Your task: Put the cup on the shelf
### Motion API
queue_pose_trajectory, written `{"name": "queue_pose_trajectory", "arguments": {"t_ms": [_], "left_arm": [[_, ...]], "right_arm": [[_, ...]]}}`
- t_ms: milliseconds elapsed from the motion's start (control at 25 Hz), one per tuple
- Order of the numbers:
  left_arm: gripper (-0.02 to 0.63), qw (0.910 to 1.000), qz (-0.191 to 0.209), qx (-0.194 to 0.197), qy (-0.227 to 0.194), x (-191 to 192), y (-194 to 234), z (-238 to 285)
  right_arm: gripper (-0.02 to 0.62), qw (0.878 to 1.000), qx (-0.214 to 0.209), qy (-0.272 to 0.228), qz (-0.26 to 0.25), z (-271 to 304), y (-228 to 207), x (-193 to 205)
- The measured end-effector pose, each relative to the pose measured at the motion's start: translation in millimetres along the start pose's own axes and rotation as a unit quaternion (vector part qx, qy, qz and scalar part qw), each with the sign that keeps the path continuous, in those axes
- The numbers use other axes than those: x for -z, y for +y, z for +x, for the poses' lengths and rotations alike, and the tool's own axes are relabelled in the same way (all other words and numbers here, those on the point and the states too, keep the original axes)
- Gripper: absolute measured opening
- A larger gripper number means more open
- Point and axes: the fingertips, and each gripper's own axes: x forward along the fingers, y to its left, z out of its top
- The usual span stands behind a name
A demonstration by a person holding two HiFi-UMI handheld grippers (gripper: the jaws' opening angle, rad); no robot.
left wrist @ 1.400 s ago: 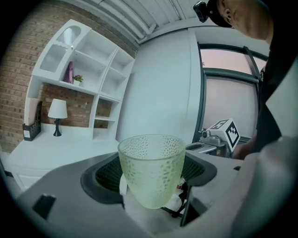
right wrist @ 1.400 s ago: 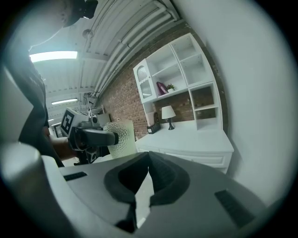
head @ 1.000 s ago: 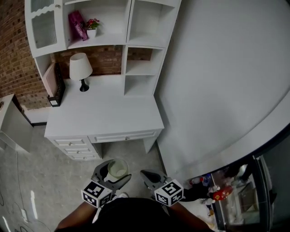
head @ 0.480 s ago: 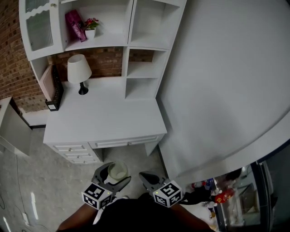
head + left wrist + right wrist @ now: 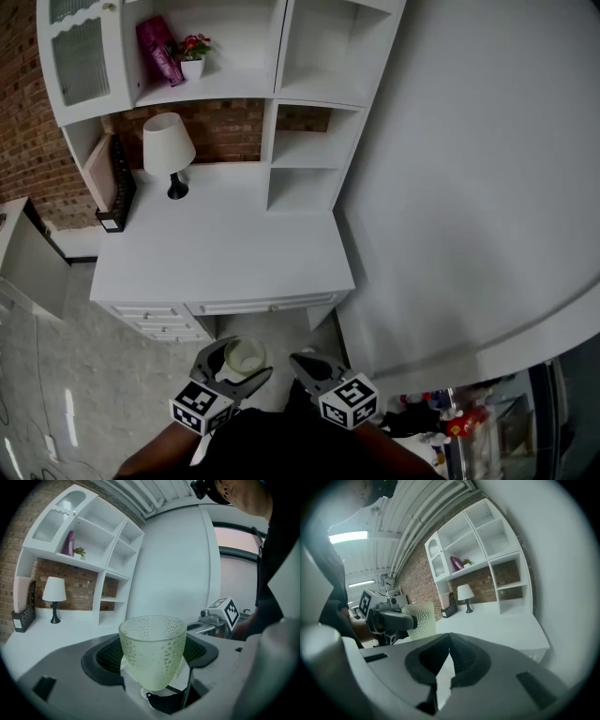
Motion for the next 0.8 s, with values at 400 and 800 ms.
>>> {"name": "queue_pose_trajectory", "arguments": {"t_ms": [400,800], "left_arm": [[0.379,0.9989,-0.006,-0.047,-0.005,-23,48,69],[0.379,0.9963,-0.012,-0.084,-0.012,-77,91,164]], "right_arm": [[0.005,0.999,-0.044,0.003,-0.014,47,-79,-35],[0.005,0.997,-0.066,-0.006,-0.025,73,-185,-98]]}}
